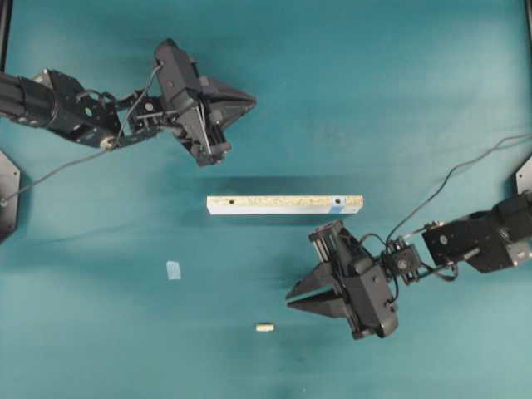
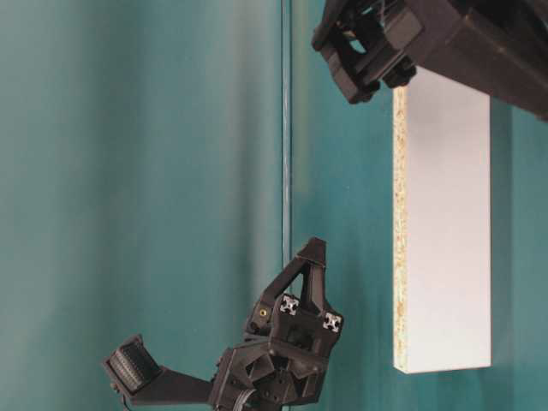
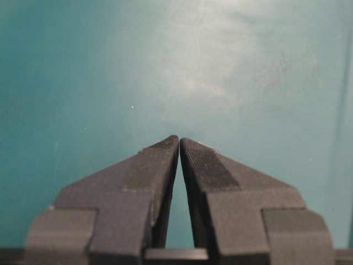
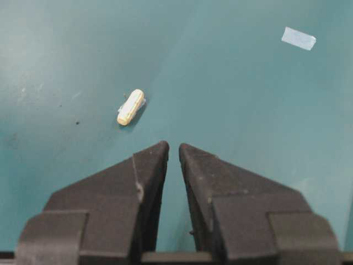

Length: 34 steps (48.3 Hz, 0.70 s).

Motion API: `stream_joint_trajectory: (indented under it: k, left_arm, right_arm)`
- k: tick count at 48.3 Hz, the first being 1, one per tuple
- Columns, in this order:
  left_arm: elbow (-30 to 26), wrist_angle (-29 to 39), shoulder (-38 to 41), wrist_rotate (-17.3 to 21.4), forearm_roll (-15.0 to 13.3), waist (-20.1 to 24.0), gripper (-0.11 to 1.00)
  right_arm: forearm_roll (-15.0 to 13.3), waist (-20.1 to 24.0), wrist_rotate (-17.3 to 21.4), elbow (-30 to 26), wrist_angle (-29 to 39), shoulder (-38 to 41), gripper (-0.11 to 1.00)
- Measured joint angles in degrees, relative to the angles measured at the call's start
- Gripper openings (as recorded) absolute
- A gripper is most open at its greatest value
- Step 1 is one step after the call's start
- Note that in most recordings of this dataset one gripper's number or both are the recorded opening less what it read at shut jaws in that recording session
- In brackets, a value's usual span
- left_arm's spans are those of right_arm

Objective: Insert the rod into the hole on the wooden board.
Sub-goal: 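Move left gripper to the board's left end and right gripper over the peg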

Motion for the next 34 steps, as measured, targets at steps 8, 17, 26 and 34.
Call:
stream_joint_trajectory:
  k: [8, 17, 26, 34]
  left_arm:
    - [-1.32, 6.59, -3.52, 0.18, 2.29, -0.62, 0.09]
    - [-2.37, 14.50, -8.09, 1.05, 2.46, -0.62, 0.12]
    - [-2.46, 20.83, -12.48, 1.14, 2.46, -2.64, 0.62]
    - [-2.99, 31.38, -16.79, 1.23, 2.55, -5.54, 0.98]
  right_arm:
    - [0.00, 0.09, 1.41, -1.05, 5.19, -1.32, 0.02]
    - [-0.18, 0.09, 3.87, -4.04, 20.39, -6.33, 0.26]
    - [-0.26, 0.18, 4.31, -6.77, 32.08, -11.16, 0.78]
    - [-0.26, 0.26, 6.33, -9.58, 41.48, -14.06, 0.78]
